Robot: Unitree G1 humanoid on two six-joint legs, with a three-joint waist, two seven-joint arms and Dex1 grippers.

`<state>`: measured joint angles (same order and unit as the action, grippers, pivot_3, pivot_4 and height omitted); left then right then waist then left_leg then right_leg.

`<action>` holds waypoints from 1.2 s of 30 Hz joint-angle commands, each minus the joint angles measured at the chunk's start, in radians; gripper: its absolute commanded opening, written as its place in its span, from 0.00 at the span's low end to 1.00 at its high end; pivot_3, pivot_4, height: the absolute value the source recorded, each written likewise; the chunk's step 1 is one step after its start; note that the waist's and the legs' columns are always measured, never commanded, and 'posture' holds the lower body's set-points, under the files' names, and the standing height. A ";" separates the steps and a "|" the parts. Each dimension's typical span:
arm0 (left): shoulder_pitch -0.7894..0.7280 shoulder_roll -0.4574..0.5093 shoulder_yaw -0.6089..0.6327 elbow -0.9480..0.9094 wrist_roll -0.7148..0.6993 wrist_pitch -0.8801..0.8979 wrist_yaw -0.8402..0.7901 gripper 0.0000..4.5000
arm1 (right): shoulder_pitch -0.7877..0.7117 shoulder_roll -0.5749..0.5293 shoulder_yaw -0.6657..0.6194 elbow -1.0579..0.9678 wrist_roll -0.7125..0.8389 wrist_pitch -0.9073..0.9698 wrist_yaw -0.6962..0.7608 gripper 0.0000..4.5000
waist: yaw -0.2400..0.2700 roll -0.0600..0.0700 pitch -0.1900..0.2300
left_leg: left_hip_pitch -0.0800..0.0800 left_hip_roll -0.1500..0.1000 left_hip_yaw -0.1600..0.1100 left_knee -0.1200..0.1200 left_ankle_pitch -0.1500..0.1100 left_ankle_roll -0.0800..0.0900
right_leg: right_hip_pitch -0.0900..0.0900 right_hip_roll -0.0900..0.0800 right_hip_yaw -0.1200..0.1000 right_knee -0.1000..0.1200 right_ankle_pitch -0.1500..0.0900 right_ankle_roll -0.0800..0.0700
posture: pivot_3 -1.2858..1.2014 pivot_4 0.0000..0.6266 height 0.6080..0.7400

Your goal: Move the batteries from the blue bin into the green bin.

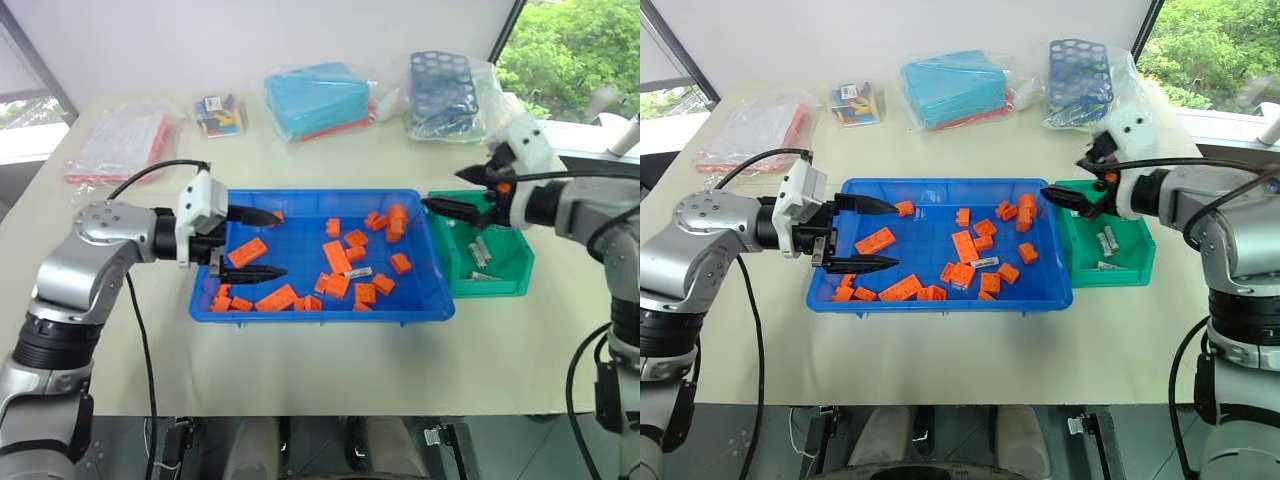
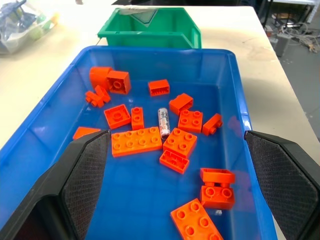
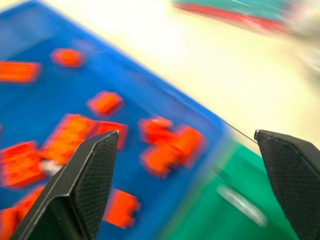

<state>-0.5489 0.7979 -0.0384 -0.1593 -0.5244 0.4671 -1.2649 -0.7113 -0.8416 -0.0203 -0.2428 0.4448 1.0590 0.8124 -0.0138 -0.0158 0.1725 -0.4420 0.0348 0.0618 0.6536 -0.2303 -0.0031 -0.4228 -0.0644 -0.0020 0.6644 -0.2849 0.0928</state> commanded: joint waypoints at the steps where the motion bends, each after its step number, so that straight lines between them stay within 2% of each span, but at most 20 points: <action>1: -0.012 -0.006 -0.004 -0.017 0.008 -0.020 -0.004 1.00 | -0.027 0.015 0.175 0.020 -0.065 -0.135 0.086 0.99 | 0.001 0.000 0.000 | 0.000 0.000 0.000 0.000 0.000 0.000 | 0.000 0.000 0.000 0.000 0.000 0.000 | 0.52 0.24 0.98; 3: -0.008 -0.007 -0.002 -0.023 0.010 -0.019 0.000 1.00 | -0.028 0.026 0.289 0.073 -0.134 -0.213 0.123 0.99 | 0.003 0.000 0.000 | 0.000 0.000 0.000 0.001 0.000 0.000 | 0.000 0.000 0.000 0.000 0.000 0.000 | 0.52 0.24 0.98; 5: 0.002 -0.005 0.005 -0.032 0.013 -0.018 0.008 1.00 | -0.033 0.058 0.352 0.136 -0.177 -0.258 0.131 0.99 | 0.002 0.000 0.000 | -0.001 0.000 0.000 0.001 0.000 0.000 | 0.000 0.000 0.000 0.000 0.000 0.000 | 0.52 0.24 0.98; 12: 0.042 0.016 0.039 -0.073 0.002 0.001 0.038 1.00 | -0.040 0.136 0.403 0.275 -0.251 -0.338 0.150 0.99 | 0.003 0.000 0.000 | -0.001 0.000 0.000 0.004 0.000 0.000 | 0.000 0.000 0.000 0.001 0.000 0.000 | 0.52 0.24 0.98; 17: 0.063 0.030 0.057 -0.098 -0.005 0.014 0.052 1.00 | -0.020 0.156 0.414 0.300 -0.287 -0.372 0.172 0.99 | 0.003 0.000 0.000 | -0.001 0.001 0.000 0.005 0.000 0.000 | 0.000 0.000 0.000 0.002 0.000 0.000 | 0.52 0.24 0.98; 20: 0.063 0.034 0.063 -0.099 -0.007 0.016 0.058 1.00 | -0.007 0.165 0.412 0.288 -0.293 -0.374 0.185 0.80 | 0.003 0.000 0.000 | -0.001 0.000 0.000 0.005 0.000 0.000 | 0.000 0.000 0.000 0.002 0.000 0.000 | 0.52 0.24 0.98; 27: 0.049 0.029 0.061 -0.081 -0.001 0.012 0.060 1.00 | -0.006 0.183 0.396 0.258 -0.289 -0.355 0.194 0.03 | 0.002 0.000 0.000 | -0.001 0.000 0.000 0.006 0.000 0.000 | 0.000 0.000 0.000 0.002 0.000 0.000 | 0.52 0.24 0.98; 31: 0.044 0.025 0.053 -0.069 0.005 0.003 0.056 1.00 | -0.015 0.160 0.327 0.204 -0.259 -0.299 0.182 0.01 | 0.004 0.000 0.000 | -0.001 0.001 0.000 0.006 0.000 0.000 | 0.000 0.000 0.000 0.002 0.000 0.000 | 0.52 0.24 0.98; 36: 0.026 0.012 0.035 -0.042 0.012 -0.011 0.044 1.00 | -0.038 0.054 0.102 0.113 -0.156 -0.137 0.165 0.01 | 0.016 0.000 0.000 | -0.002 0.001 0.000 0.007 0.000 0.001 | 0.001 -0.001 -0.001 0.002 0.000 0.000 | 0.52 0.24 0.98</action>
<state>-0.5030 0.8132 -0.0152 -0.1957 -0.5108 0.4766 -1.2170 -0.7234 -0.7732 0.1622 -0.0753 0.2460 0.8803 0.9838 0.0025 -0.0157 0.1729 -0.4440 0.0354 0.0616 0.6609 -0.2308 -0.0023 -0.4220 -0.0648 -0.0028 0.6664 -0.2848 0.0930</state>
